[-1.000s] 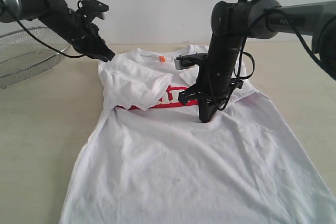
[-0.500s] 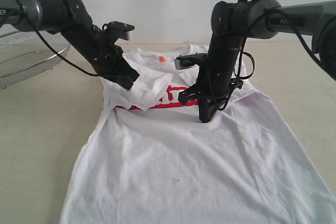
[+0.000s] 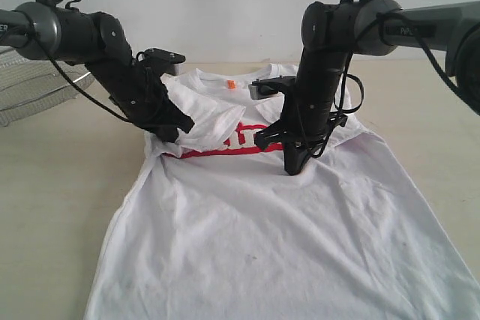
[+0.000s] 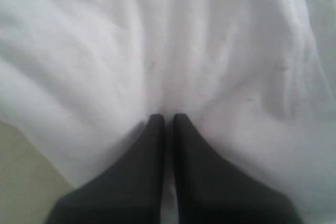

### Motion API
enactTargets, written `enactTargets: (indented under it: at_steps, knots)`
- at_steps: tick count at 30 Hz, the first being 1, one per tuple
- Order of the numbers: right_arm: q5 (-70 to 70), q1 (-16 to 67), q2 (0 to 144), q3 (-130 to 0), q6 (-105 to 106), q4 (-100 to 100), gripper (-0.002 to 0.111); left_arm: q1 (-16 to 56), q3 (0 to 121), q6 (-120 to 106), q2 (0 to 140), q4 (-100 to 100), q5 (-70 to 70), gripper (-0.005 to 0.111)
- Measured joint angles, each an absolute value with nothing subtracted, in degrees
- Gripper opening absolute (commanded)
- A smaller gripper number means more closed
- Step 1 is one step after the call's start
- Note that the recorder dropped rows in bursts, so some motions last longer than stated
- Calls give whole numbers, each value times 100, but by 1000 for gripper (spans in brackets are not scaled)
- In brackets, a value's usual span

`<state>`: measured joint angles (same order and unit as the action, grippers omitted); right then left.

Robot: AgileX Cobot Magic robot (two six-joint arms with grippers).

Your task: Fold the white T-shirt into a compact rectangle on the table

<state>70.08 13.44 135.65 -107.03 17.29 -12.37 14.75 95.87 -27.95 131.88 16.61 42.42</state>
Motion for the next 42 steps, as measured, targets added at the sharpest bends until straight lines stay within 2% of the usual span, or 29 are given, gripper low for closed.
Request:
enactTargets:
  at_steps: [31,38,42]
  knots:
    - [7008,1352,13565,-10703,1751,-1207,0,844,9016,-2706,12650,653,4136,5]
    - [7008,1352,13524,-10716,1820,-1178,0,856,8992,-2943,11906,1145,4255,5]
    - [6817,1352,13143,-10681,2128,-1167,0,856,8463,-2955,11427,1373,4272,5]
